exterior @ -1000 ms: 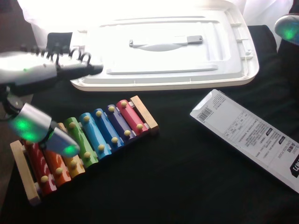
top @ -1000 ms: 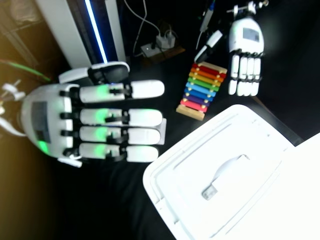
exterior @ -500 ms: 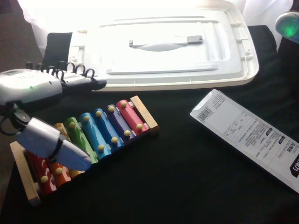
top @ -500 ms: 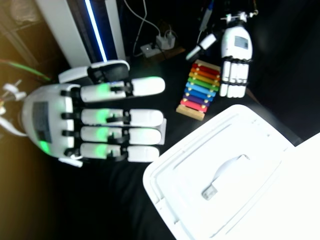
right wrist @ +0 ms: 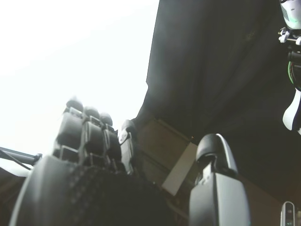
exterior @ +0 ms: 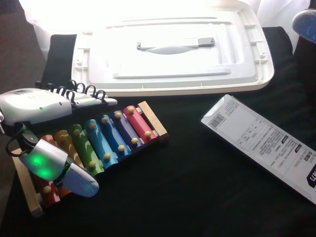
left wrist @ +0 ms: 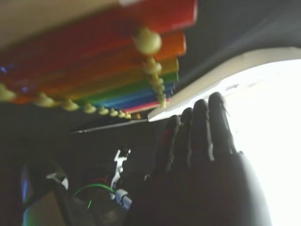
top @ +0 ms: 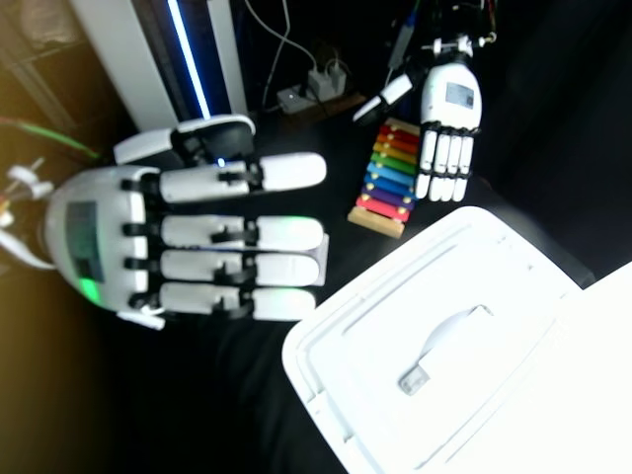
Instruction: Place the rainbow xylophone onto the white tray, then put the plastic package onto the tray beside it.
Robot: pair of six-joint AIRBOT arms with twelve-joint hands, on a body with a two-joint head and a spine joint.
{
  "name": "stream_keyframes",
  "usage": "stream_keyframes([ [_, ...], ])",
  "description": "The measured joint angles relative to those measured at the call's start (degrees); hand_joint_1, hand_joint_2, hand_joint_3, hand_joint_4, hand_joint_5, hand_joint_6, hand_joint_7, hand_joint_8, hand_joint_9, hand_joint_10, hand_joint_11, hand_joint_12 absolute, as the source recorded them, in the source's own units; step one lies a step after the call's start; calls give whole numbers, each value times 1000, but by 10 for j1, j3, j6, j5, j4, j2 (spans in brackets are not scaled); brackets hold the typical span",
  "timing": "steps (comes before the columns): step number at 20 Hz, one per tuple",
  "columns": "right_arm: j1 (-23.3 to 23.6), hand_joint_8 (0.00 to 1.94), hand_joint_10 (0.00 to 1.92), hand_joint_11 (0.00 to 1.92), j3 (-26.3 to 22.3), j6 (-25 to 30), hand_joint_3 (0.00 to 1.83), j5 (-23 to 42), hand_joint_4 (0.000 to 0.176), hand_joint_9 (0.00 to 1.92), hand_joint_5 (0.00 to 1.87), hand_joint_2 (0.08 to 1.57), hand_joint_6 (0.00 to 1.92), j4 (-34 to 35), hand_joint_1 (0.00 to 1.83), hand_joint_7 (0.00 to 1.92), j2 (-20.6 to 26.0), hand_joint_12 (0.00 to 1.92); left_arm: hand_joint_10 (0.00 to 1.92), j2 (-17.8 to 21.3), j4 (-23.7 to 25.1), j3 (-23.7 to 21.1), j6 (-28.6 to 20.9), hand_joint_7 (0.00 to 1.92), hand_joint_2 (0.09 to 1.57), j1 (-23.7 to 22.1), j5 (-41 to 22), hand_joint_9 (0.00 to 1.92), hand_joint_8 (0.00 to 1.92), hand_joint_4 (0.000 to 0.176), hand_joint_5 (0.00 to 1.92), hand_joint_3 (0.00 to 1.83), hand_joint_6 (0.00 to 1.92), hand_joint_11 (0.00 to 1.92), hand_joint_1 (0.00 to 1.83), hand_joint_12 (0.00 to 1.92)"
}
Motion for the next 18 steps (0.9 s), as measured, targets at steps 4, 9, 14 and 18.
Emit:
stream_keyframes([
  [4,0,0,0,0,0,0,3,0,99,0,87,1034,3,0,465,0,0,0,0,-2,-7,0,15,0,632,5,9,0,0,0,0,0,0,0,424,0],
  [9,0,0,0,0,0,0,0,0,104,0,91,1034,4,0,461,0,-2,0,0,-7,-30,0,35,0,662,19,15,0,0,0,0,8,0,0,455,0],
  [14,0,0,0,0,0,0,15,0,91,0,81,1079,1,0,435,0,-2,0,0,-26,-76,9,66,0,671,41,2,0,0,0,0,9,0,0,554,0],
  [18,0,0,0,0,0,0,15,0,88,0,85,1099,2,0,407,0,-2,0,12,-42,-102,18,87,16,658,54,-5,35,5,32,0,0,0,106,690,49],
])
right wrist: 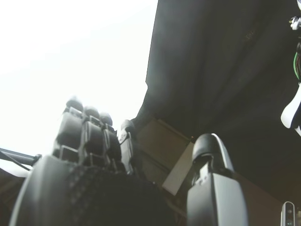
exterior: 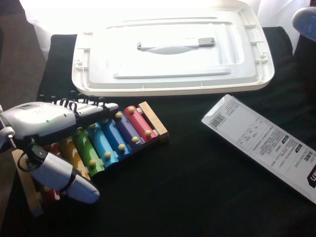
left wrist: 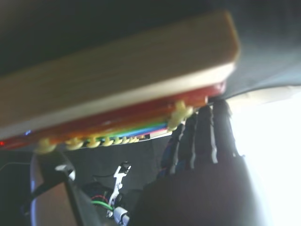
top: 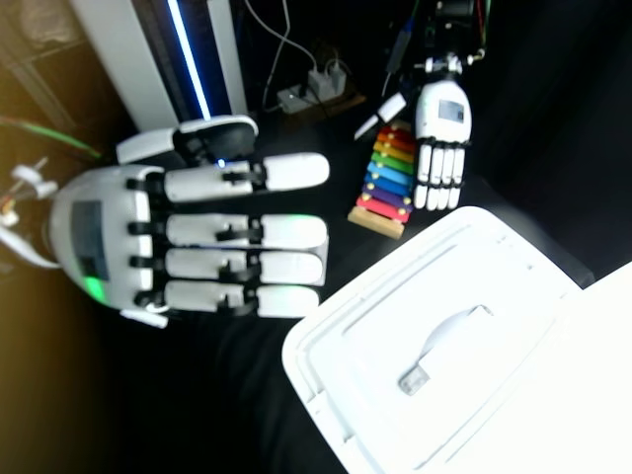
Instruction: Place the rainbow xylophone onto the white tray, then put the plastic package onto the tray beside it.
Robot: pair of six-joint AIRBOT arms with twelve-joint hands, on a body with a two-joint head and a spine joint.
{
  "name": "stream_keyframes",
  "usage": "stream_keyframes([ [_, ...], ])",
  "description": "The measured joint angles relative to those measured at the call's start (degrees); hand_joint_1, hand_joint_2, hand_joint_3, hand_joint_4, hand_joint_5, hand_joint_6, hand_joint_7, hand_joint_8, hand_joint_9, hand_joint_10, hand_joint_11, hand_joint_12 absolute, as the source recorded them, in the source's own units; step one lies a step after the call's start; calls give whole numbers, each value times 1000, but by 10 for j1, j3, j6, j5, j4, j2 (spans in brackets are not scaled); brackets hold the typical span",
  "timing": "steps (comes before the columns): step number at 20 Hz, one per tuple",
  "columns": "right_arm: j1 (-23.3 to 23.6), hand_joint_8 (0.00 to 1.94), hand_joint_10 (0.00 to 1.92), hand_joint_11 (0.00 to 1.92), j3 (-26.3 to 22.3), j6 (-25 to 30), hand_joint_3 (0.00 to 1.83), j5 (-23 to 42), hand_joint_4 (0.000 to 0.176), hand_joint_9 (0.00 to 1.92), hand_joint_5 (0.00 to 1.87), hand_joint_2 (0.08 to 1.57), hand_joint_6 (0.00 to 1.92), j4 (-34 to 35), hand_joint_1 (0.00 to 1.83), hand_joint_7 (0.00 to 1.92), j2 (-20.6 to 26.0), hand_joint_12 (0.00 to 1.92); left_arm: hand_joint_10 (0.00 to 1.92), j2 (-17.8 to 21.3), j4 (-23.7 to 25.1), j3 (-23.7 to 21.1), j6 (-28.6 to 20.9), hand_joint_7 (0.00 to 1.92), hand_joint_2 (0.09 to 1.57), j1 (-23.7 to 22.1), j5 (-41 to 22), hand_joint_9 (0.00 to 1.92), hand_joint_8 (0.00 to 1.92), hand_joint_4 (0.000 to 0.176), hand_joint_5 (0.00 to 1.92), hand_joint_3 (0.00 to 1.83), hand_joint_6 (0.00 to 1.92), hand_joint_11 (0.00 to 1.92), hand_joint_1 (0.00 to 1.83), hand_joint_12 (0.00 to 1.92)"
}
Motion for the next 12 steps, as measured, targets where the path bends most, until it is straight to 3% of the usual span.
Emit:
stream_keyframes([
  [2,0,0,0,0,0,0,19,0,87,0,73,1123,1,0,398,0,0,0,20,-3,-12,1,11,34,659,7,-5,68,10,56,0,0,0,150,778,70],
  [3,0,0,0,0,0,0,16,0,90,0,73,1122,2,0,391,0,0,0,17,-5,-13,3,11,33,666,7,-6,66,8,77,0,2,0,136,843,65],
  [5,0,0,0,0,0,0,14,1,90,0,79,1130,4,-1,403,0,0,0,13,-8,-16,5,12,38,681,7,-6,64,8,76,0,7,0,106,864,53],
  [7,0,0,0,0,0,0,11,0,78,0,62,1132,0,0,392,0,0,0,11,-12,-19,7,15,47,696,11,-8,70,8,82,0,10,0,99,901,50],
  [10,0,0,0,0,0,0,1,1,74,0,60,1115,1,0,381,0,0,0,8,-17,-27,7,24,60,775,13,-9,96,3,125,0,10,0,160,1013,87],
  [11,0,0,0,0,0,0,0,0,71,0,62,1110,2,0,376,0,0,0,6,-17,-28,7,26,114,829,13,-9,149,1,144,12,1,0,208,1089,143],
  [12,0,0,0,0,0,0,0,1,78,0,61,1106,1,-1,380,0,0,0,14,-18,-30,7,26,197,880,13,-9,242,7,146,84,5,6,196,1211,361],
])
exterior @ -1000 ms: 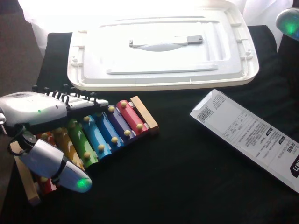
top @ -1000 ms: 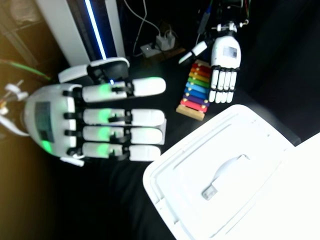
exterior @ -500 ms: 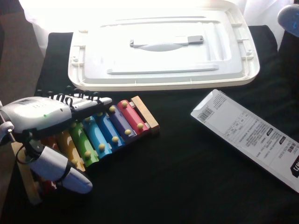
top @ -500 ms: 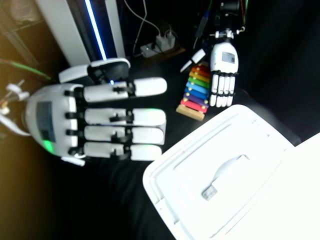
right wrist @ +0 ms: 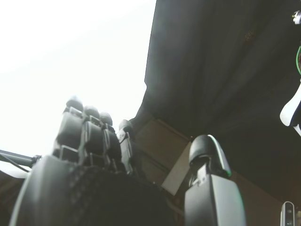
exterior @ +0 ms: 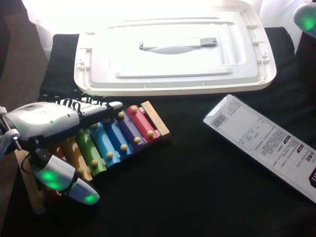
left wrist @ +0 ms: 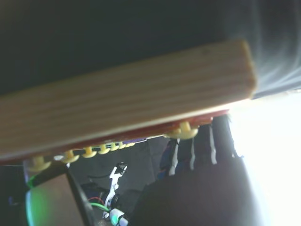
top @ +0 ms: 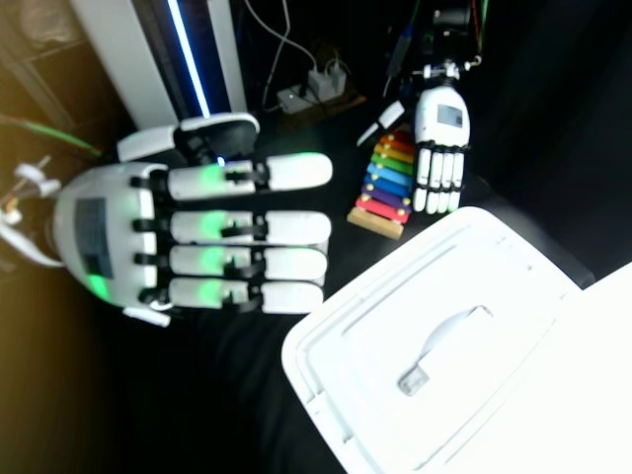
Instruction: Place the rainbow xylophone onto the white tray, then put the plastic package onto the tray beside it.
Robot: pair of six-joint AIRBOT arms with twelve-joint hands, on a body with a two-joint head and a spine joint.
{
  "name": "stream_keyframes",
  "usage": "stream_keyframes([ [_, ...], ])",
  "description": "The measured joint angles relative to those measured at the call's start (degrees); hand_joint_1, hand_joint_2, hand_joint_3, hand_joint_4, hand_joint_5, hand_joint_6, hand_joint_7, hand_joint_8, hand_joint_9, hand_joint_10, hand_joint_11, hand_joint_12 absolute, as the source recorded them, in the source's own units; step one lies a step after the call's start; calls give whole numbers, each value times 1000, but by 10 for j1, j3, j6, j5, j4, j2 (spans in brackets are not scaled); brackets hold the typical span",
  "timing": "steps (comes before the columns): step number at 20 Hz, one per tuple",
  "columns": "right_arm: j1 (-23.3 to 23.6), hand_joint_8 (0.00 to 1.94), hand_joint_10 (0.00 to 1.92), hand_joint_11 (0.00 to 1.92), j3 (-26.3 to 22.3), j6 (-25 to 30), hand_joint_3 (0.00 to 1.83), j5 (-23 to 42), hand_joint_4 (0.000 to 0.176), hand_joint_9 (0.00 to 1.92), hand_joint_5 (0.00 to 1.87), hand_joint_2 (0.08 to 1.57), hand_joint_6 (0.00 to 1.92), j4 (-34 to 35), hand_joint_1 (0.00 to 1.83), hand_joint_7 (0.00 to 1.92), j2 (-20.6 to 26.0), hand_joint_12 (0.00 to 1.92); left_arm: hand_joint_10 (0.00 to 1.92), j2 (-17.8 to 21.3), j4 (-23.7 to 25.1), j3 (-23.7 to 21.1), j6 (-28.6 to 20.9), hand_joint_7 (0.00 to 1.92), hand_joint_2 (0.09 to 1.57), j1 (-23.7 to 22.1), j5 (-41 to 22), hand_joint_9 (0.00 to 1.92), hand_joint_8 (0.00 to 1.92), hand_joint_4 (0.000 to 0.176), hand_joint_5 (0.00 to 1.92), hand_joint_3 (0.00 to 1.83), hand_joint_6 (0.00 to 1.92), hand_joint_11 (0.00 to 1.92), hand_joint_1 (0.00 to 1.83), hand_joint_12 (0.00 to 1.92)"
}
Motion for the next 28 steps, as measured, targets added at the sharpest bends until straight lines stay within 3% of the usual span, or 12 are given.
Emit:
stream_keyframes([
  [2,0,0,0,0,0,0,10,0,77,0,64,1136,2,0,400,0,0,0,30,0,-4,2,0,349,1010,0,-6,415,13,140,241,0,14,143,1331,789],
  [4,0,0,0,0,0,0,1,1,70,0,62,1118,1,0,383,0,0,0,162,0,-7,4,2,550,1094,-1,-16,657,72,122,383,0,54,290,1429,910],
  [5,0,0,0,0,0,0,6,2,70,0,61,1132,0,0,378,0,0,0,1196,0,-7,5,6,625,1130,-1,-22,687,134,129,416,35,91,395,1569,975],
  [6,0,0,0,0,0,0,10,3,70,0,59,1141,0,0,379,0,0,0,1478,0,-6,6,13,504,1149,-1,-27,660,628,139,303,5,494,531,1719,1501],
  [7,0,0,0,0,0,0,4,3,70,0,58,1135,1,0,388,0,0,0,1570,0,-6,6,17,359,1134,-1,-32,637,1081,145,49,2,1153,659,1757,1552],
  [9,0,0,0,0,0,0,8,3,66,0,59,1144,2,0,396,0,0,0,1594,0,-8,6,14,333,1135,-2,-41,613,1199,140,9,0,1273,683,1762,1564],
  [10,0,0,0,0,0,0,6,3,64,0,58,1142,1,0,394,0,0,0,1621,0,-10,6,9,301,1140,-4,-45,586,1277,154,1,0,1323,693,1765,1577],
  [13,0,0,0,0,-1,0,5,4,57,0,59,1142,1,0,397,0,0,0,1687,-2,-21,6,-7,243,1151,-5,-41,547,1449,126,0,0,1494,684,1773,1599],
  [14,0,0,0,0,-1,0,5,3,60,0,63,1142,3,0,396,0,0,0,1691,-2,-21,6,-7,238,1152,-5,-40,540,1502,142,0,0,1539,689,1775,1611],
  [21,0,0,0,0,-1,0,10,3,84,0,83,1163,8,0,423,0,0,0,1655,-2,-23,6,-4,193,1140,-5,-42,547,1566,130,0,0,1500,742,1773,1586],
  [24,0,0,0,0,-1,0,10,3,69,0,71,1172,2,0,404,0,-1,0,1599,-2,-23,8,-3,191,1132,-7,-42,566,1517,111,0,0,1454,759,1769,1591],
  [28,0,0,0,0,-1,0,0,3,69,0,85,1136,5,0,405,0,-1,0,1572,-7,-13,20,-2,191,1185,-27,-29,658,1565,122,0,2,1445,726,1616,1856],
])
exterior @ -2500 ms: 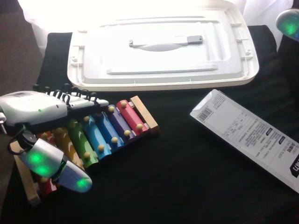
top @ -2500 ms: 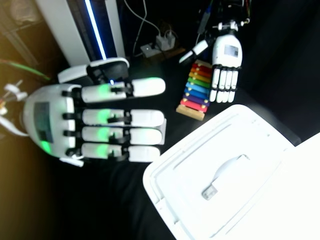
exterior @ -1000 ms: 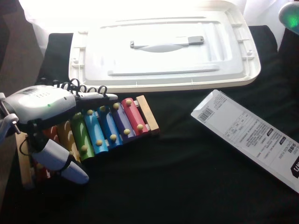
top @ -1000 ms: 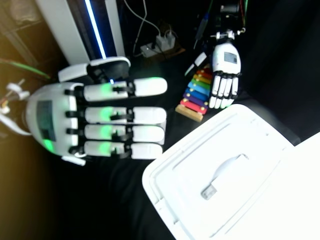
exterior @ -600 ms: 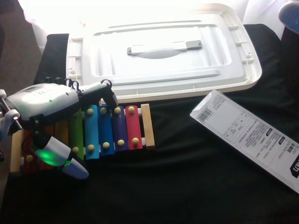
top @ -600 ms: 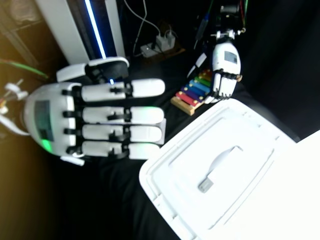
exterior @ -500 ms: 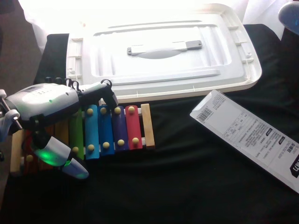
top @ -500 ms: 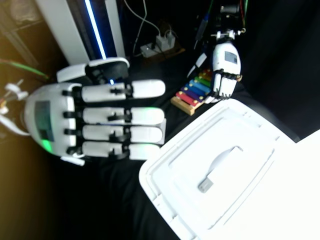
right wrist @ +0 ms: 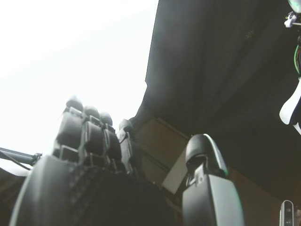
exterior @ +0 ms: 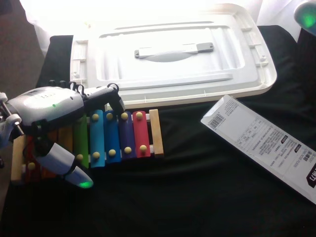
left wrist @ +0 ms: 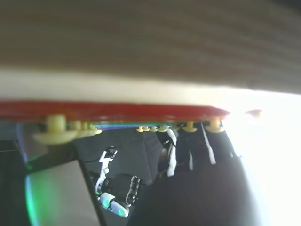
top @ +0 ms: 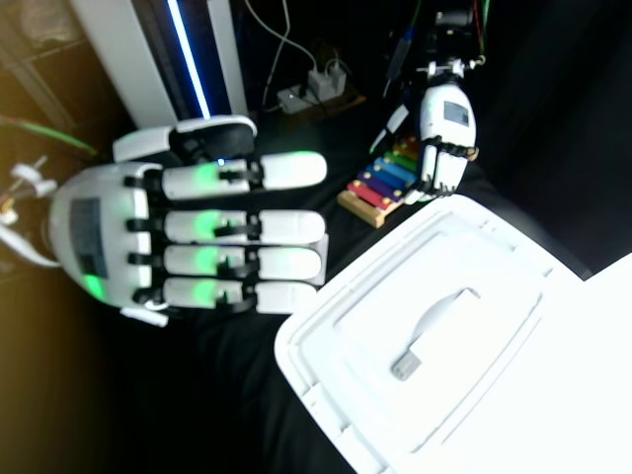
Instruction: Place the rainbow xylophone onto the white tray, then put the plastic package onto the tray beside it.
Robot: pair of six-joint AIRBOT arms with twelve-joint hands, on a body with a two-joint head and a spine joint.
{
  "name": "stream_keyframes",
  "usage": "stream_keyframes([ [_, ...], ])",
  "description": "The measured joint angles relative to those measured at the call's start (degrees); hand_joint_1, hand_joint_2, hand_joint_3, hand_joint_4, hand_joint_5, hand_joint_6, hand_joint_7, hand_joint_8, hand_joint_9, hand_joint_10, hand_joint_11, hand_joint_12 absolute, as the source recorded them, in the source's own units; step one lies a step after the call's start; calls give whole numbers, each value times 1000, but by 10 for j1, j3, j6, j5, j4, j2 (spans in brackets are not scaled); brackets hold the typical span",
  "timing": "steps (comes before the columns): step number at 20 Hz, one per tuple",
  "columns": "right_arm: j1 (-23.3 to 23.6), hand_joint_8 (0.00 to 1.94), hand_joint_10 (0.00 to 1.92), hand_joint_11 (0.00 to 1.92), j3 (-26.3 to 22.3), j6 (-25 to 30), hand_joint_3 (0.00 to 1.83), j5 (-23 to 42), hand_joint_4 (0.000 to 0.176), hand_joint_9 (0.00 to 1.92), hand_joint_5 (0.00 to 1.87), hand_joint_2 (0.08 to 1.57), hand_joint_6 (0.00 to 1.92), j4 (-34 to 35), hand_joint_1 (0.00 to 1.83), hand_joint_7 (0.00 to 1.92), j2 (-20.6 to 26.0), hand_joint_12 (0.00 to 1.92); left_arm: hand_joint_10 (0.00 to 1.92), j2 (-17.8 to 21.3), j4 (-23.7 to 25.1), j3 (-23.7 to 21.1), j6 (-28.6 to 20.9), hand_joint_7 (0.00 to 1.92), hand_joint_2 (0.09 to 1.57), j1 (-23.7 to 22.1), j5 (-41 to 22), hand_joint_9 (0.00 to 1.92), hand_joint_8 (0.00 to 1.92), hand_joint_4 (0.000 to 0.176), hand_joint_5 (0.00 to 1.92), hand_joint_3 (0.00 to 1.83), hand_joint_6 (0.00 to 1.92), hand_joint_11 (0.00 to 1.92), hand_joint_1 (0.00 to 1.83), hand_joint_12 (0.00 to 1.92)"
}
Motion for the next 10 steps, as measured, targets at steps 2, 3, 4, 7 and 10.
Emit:
stream_keyframes([
  [2,0,0,0,0,0,0,0,0,65,0,80,1126,3,0,403,0,0,0,1562,-2,-2,3,8,178,1183,-9,9,663,1573,119,0,0,1413,712,1614,1847],
  [3,0,0,0,0,0,0,0,0,74,0,86,1108,4,0,409,0,0,0,1535,-3,-12,6,28,187,1174,-21,20,683,1571,97,0,0,1338,723,1614,1831],
  [4,0,0,0,0,0,0,0,0,70,0,87,1098,4,0,408,0,0,0,1564,-4,-15,7,35,155,1185,-31,29,658,1549,103,0,2,1281,645,1610,1822],
  [7,0,0,0,0,0,0,0,0,75,0,83,1068,1,0,404,0,0,0,1505,-9,-25,18,56,205,1171,-61,58,687,1413,77,0,0,1262,567,1604,1675],
  [10,0,0,0,0,0,0,0,0,78,0,87,1087,2,-1,413,0,0,0,1506,-10,-39,25,92,107,1137,-84,75,385,1386,94,0,0,1310,352,1453,1602],
])
